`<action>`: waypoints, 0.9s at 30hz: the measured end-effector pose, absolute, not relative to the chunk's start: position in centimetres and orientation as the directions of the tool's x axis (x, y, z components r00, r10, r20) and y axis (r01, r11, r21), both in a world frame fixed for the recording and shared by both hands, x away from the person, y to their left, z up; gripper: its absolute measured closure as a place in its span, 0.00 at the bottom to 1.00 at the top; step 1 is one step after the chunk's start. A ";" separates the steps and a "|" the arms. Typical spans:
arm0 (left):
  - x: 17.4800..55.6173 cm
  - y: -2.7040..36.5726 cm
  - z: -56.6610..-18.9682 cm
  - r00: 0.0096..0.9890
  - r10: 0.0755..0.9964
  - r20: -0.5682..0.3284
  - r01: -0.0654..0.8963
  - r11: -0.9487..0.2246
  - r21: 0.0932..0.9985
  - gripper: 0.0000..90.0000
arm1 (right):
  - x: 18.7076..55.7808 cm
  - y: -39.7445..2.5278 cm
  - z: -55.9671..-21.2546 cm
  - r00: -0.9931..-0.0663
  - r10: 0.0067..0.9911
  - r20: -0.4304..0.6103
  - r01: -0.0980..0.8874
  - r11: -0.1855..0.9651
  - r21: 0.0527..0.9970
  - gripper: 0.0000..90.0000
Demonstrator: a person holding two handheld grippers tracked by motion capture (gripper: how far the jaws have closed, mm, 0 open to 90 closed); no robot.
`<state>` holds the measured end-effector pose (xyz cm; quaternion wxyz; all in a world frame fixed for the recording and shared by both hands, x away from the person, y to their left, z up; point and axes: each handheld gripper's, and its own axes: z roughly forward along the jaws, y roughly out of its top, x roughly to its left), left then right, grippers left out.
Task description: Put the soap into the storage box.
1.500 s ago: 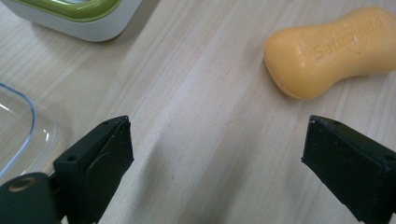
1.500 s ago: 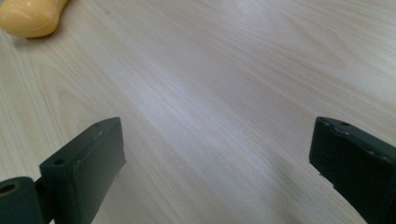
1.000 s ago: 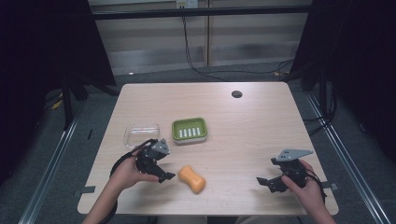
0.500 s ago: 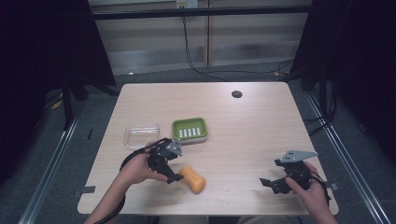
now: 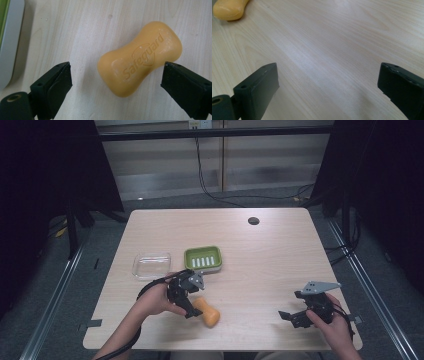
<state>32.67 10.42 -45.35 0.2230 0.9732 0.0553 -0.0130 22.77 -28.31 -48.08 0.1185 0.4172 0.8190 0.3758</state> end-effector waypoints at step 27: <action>32.1 7.8 -45.8 0.997 -0.029 -0.065 -0.001 -0.919 0.394 0.14 | 22.8 -28.3 -48.0 -0.628 0.769 0.116 0.590 0.374 0.716 0.04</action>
